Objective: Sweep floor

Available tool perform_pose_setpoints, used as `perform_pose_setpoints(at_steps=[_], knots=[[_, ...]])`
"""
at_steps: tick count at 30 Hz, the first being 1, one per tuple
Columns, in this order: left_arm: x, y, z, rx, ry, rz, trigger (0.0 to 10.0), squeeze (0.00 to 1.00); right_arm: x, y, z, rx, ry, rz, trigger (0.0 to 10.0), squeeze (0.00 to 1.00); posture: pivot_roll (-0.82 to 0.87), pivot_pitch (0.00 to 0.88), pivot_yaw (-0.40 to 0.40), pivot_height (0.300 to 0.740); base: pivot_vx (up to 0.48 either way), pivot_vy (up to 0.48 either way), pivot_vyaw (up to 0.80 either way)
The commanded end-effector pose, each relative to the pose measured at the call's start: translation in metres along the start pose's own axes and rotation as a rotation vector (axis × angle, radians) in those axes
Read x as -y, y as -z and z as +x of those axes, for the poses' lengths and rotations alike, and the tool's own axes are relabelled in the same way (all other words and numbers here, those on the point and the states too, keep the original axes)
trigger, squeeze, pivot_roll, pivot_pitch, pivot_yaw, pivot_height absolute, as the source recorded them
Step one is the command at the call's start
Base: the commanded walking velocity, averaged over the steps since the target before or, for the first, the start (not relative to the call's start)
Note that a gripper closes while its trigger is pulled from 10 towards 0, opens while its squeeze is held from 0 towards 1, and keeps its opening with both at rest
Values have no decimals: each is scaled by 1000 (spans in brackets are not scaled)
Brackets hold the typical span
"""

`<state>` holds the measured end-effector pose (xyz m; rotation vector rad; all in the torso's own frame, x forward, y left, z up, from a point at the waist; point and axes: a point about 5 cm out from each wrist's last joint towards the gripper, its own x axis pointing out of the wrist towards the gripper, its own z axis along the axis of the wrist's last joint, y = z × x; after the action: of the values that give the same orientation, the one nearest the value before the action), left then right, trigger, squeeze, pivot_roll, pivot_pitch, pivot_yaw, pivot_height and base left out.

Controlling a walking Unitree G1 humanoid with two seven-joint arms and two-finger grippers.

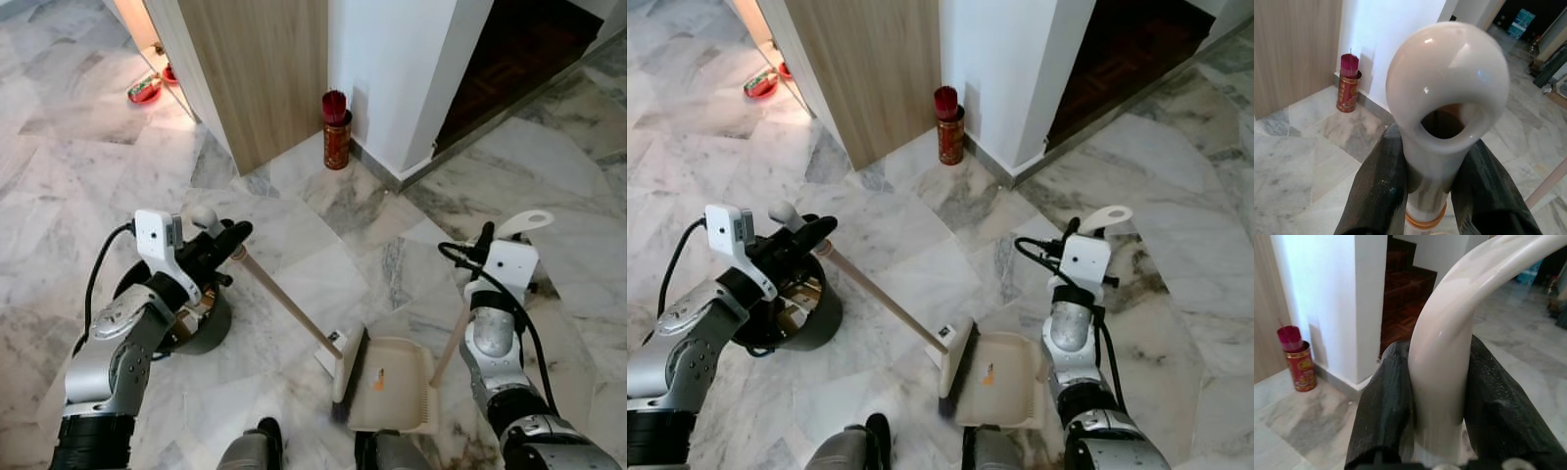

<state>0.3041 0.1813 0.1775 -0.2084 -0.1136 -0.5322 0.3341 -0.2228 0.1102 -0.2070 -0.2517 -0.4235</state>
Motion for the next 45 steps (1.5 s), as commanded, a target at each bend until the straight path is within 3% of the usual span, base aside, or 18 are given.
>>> perform_pose_setpoints(at_steps=[1, 11, 14, 22, 25, 31, 39, 45], knots=[[1, -6, -3, 23, 2, 28, 10000, 0, 5, -3, 3, 31, 7, -35, 10000, 0, 188, 297, 49, 740, 0, 0, 0], [-6, -14, -3, 51, -47, 79, 10000, 0, 1, 5, -4, -6, -10, -55, 10000, 0, 193, 304, 50, 740, 0, 0, 0], [-20, -26, -6, 77, -142, 183, 10000, 0, -3, 10, -10, -30, -25, -55, 10000, 0, 198, 306, 51, 740, 0, 0, 0], [-40, -22, -18, 13, -232, 268, 10000, 0, -7, 17, -19, -58, -44, -53, 10000, 0, 201, 311, 56, 740, 0, 0, 0], [-42, -17, -20, -11, -239, 264, 10000, 0, -8, 20, -22, -71, -53, -53, 10000, 0, 200, 312, 57, 740, 0, 0, 0], [-34, 14, -19, -98, -187, 184, 10000, 0, -10, 32, -35, -127, -79, -55, 10000, 0, 194, 317, 57, 740, 0, 0, 0], [-28, 25, -15, -140, -135, 130, 10000, 0, -13, 36, -43, -139, -94, -51, 10000, 0, 187, 318, 57, 740, 0, 0, 0], [-18, 31, -9, -170, -38, -5, 10000, 0, -14, 36, -44, -145, -97, -51, 10000, 0, 185, 318, 59, 740, 0, 0, 0]])
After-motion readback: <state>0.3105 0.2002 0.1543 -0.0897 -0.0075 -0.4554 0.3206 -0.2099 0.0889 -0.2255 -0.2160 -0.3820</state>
